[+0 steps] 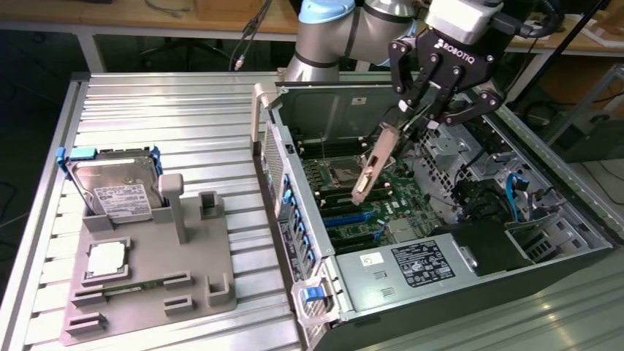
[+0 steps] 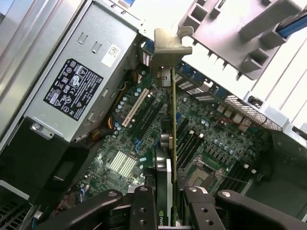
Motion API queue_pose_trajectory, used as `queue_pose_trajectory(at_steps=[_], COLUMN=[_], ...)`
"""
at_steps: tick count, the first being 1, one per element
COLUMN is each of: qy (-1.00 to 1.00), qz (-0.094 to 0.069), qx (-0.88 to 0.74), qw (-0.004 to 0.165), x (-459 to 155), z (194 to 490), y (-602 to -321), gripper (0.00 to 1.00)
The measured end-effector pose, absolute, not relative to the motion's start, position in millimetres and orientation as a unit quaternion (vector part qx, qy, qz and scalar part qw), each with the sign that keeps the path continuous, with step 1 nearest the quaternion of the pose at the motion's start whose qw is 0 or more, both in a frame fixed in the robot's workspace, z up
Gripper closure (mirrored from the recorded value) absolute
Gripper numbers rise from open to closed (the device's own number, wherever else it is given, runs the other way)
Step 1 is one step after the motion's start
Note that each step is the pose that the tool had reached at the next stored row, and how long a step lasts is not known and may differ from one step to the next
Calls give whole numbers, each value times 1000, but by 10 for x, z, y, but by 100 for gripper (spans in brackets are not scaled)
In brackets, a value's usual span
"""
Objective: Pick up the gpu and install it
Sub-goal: 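Insert the gpu into the slot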
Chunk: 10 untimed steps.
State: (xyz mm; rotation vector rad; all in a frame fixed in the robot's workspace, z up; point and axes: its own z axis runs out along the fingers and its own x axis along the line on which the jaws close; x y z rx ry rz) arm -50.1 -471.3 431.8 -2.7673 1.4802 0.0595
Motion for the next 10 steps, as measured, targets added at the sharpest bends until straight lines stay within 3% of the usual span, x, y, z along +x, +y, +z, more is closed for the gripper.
queue_pose_trajectory(at_steps=[10], qy=[426], qz=[19], qx=[-905], qw=[0], x=[-501], z=[4318], y=[-4713], gripper=[73])
